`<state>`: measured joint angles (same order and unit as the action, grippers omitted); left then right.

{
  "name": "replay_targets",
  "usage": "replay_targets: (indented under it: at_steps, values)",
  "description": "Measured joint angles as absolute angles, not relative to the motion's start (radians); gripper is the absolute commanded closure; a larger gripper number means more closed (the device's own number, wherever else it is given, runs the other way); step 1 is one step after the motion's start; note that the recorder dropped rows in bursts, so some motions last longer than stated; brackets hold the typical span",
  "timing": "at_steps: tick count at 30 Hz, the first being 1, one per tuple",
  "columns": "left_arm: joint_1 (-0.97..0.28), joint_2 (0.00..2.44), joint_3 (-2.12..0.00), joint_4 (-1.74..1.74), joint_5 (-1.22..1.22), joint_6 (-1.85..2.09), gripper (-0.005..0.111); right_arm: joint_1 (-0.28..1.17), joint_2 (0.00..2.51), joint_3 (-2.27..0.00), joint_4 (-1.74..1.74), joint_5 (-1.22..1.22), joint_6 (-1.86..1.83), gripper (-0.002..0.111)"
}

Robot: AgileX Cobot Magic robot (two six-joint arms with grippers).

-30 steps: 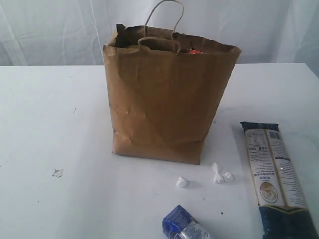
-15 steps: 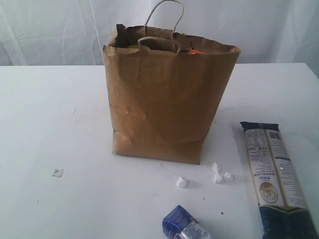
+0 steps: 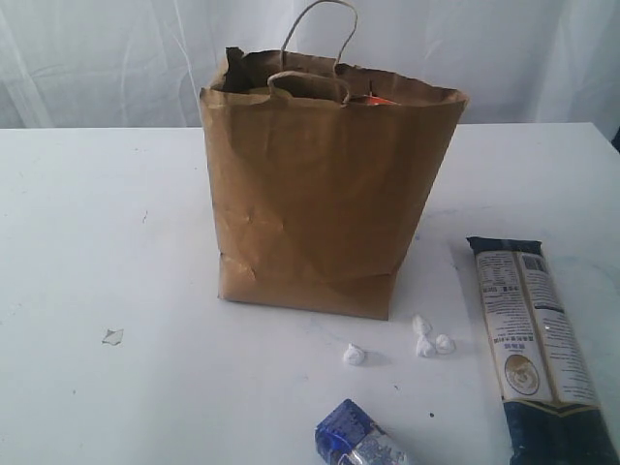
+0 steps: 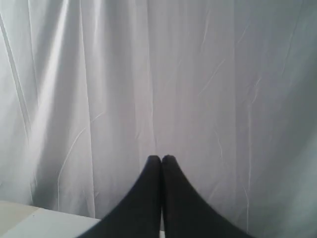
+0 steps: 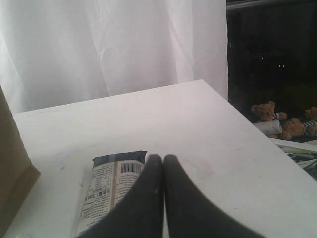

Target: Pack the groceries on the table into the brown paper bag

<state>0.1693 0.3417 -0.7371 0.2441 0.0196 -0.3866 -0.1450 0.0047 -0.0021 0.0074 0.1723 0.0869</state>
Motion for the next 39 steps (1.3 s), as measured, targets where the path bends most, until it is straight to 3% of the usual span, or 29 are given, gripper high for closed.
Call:
replay_targets:
  at_steps: [14, 19, 29, 39]
  values:
    - [0.106, 0.249, -0.3, 0.237, 0.116, -0.387, 0.107, -0.145, 0.005, -0.002, 0.007, 0.172, 0.087, 0.108]
    - [0.032, 0.249, -0.202, 0.237, 0.212, -0.387, 0.107, -0.145, 0.005, -0.002, 0.007, 0.172, 0.087, 0.108]
    - [-0.038, 0.249, -0.181, 0.254, 0.144, -0.384, 0.107, -0.145, 0.005, -0.002, 0.007, 0.172, 0.087, 0.108]
    - [-0.097, 0.249, -0.329, 0.444, 0.162, -0.368, 0.107, -0.145, 0.005, -0.002, 0.033, 0.107, 0.108, 0.108]
